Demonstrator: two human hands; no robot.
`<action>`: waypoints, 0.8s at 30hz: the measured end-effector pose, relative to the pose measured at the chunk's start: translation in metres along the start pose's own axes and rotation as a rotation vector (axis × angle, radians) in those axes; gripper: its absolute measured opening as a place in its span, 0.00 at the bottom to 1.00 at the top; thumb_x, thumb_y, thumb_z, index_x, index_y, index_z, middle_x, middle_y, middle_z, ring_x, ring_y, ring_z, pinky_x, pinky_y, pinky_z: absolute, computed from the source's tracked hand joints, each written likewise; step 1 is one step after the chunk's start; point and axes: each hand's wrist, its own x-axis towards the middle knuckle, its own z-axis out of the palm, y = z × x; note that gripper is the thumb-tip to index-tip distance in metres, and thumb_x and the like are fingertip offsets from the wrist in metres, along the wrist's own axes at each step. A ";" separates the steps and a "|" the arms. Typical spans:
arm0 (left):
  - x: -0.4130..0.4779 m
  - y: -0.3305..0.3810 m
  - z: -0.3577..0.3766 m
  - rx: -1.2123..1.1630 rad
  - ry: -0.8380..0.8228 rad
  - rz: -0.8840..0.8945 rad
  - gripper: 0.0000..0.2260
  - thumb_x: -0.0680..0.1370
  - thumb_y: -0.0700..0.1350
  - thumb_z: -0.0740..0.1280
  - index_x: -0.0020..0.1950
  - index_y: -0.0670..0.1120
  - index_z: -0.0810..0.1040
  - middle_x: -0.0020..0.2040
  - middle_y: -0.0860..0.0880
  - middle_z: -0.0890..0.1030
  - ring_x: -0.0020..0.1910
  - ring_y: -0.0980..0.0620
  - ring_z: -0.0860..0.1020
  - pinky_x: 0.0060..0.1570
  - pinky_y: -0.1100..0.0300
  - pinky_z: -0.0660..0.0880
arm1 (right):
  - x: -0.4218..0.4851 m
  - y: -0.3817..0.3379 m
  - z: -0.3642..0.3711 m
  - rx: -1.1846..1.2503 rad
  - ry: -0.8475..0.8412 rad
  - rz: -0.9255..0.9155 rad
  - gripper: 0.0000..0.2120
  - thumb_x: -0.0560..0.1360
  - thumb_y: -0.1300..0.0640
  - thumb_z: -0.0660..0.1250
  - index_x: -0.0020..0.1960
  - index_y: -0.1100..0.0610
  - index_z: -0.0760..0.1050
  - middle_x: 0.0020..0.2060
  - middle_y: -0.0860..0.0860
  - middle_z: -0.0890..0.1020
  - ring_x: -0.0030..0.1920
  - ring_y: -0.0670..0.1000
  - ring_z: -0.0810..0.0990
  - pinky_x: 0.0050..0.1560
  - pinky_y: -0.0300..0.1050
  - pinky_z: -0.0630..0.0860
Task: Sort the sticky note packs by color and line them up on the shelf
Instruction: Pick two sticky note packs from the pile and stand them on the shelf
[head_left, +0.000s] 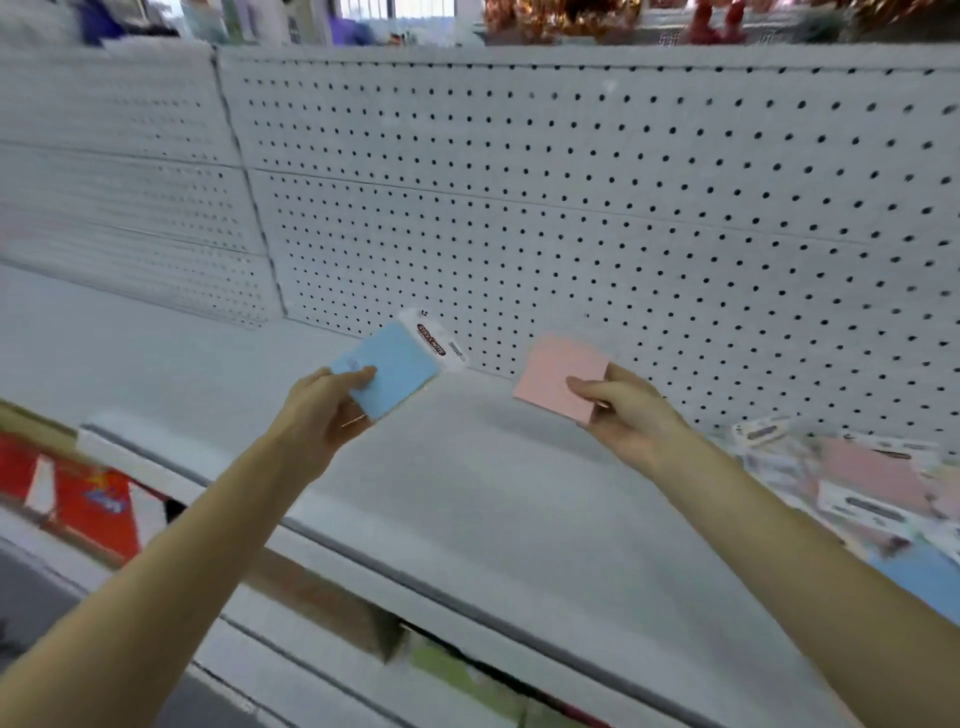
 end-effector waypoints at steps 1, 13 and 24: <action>0.007 0.008 -0.033 -0.006 0.031 0.002 0.05 0.75 0.39 0.69 0.48 0.44 0.74 0.38 0.48 0.79 0.30 0.56 0.78 0.29 0.66 0.76 | 0.005 0.014 0.028 0.015 -0.011 0.008 0.12 0.73 0.72 0.64 0.53 0.60 0.76 0.50 0.55 0.82 0.50 0.53 0.81 0.47 0.45 0.77; 0.087 0.079 -0.275 -0.222 0.089 -0.092 0.12 0.73 0.33 0.68 0.56 0.37 0.74 0.53 0.38 0.80 0.47 0.46 0.83 0.36 0.62 0.80 | 0.068 0.135 0.271 0.016 0.090 0.114 0.10 0.73 0.73 0.64 0.51 0.63 0.75 0.46 0.57 0.80 0.40 0.52 0.78 0.38 0.43 0.73; 0.199 0.064 -0.265 0.244 0.052 0.064 0.10 0.73 0.34 0.69 0.54 0.41 0.77 0.49 0.39 0.82 0.43 0.44 0.81 0.46 0.53 0.79 | 0.178 0.168 0.301 -0.249 0.176 -0.071 0.09 0.70 0.73 0.67 0.46 0.62 0.76 0.47 0.61 0.81 0.43 0.54 0.79 0.48 0.48 0.78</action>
